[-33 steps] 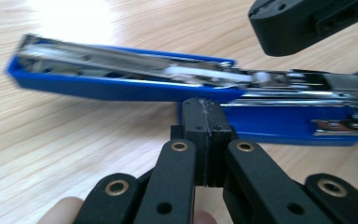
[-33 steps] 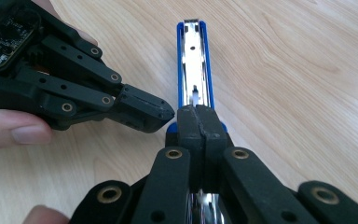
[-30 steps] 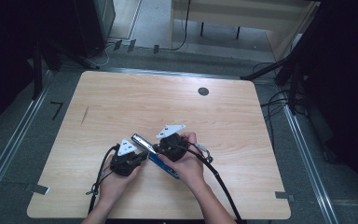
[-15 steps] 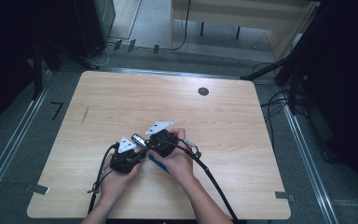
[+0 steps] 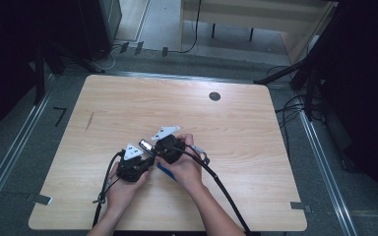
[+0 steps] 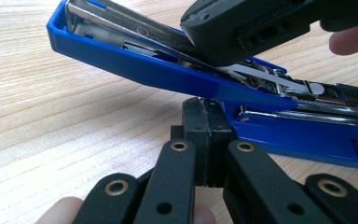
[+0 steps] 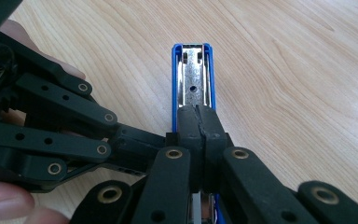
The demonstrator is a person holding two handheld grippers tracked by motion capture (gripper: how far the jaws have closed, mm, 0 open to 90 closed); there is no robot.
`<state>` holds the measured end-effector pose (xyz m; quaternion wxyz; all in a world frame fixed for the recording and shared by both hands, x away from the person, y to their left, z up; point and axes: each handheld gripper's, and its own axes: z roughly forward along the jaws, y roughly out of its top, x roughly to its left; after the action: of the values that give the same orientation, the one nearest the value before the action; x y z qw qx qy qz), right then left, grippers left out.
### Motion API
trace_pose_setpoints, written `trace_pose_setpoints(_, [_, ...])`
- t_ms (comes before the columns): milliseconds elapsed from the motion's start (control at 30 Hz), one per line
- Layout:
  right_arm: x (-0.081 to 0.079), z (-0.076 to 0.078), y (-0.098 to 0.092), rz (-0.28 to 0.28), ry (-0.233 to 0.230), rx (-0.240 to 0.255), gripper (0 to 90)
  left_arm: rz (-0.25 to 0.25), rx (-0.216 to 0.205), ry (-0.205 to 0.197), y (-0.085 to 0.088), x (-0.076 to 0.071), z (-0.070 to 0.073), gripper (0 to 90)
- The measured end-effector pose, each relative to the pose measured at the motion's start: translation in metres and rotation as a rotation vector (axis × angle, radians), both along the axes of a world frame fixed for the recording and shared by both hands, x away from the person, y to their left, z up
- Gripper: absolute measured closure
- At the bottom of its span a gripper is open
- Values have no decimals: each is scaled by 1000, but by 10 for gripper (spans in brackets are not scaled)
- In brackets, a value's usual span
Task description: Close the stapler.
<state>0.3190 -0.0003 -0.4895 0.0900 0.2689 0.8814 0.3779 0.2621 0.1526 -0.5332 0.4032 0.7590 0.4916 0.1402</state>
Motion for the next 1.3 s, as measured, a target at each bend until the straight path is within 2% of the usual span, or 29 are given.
trace_pose_setpoints(167, [0, 1, -2, -1, 1, 6, 900, -14, -1, -18, 0, -2, 1, 900])
trace_pose_setpoints(300, [-1, 3, -3, -2, -4, 10, 900, -48, 0, -27, -4, -8, 2, 900])
trace_pose_setpoints(367, [-2, 4, -5, -3, -5, 15, 900, -68, -27, -18, -6, -10, 2, 900])
trace_pose_setpoints(700, [-6, 14, -13, -3, -22, 40, 900, -111, -30, -26, -17, -18, 0, 900])
trace_pose_setpoints(800, [-8, 16, -15, -2, -33, 46, 900, -126, -50, -17, -20, -20, 0, 900])
trace_pose_setpoints(933, [-12, 19, -17, -7, -48, 45, 900, -144, -45, -16, -25, -22, 0, 900])
trace_pose_setpoints(1067, [-15, 20, -21, -13, -52, 61, 900, -158, -59, -18, -25, -22, 0, 900])
trace_pose_setpoints(1300, [-20, 23, -30, -22, -56, 80, 900, -180, -28, -23, -31, -22, 0, 900])
